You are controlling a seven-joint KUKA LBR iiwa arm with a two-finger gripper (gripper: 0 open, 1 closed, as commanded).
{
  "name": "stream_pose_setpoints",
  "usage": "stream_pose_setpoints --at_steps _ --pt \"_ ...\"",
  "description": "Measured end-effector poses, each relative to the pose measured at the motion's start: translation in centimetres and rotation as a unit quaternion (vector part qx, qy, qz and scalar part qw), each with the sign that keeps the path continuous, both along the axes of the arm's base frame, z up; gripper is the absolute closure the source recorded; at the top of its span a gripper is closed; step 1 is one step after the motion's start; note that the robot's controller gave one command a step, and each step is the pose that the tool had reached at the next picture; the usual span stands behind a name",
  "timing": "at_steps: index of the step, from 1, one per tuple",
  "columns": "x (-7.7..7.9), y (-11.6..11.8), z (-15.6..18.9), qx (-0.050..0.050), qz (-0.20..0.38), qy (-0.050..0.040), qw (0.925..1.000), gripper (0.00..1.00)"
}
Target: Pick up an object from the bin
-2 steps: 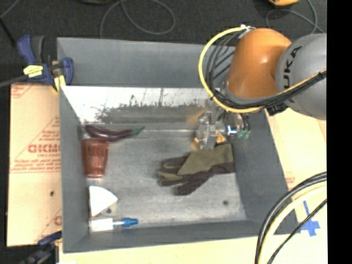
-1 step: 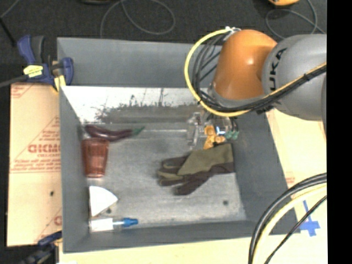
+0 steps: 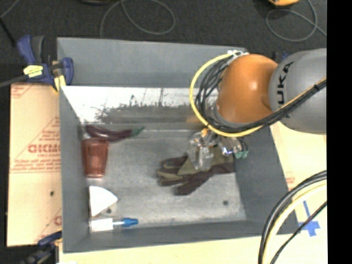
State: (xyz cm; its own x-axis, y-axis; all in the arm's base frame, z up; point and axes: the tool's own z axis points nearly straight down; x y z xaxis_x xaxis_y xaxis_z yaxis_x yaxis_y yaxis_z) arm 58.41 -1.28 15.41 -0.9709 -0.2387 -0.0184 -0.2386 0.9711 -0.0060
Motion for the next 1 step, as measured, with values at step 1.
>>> stream_pose_setpoints --at_steps 1 --pt "-2.36 2.56 -5.95 -0.002 0.051 -0.0017 0.9987 0.0"
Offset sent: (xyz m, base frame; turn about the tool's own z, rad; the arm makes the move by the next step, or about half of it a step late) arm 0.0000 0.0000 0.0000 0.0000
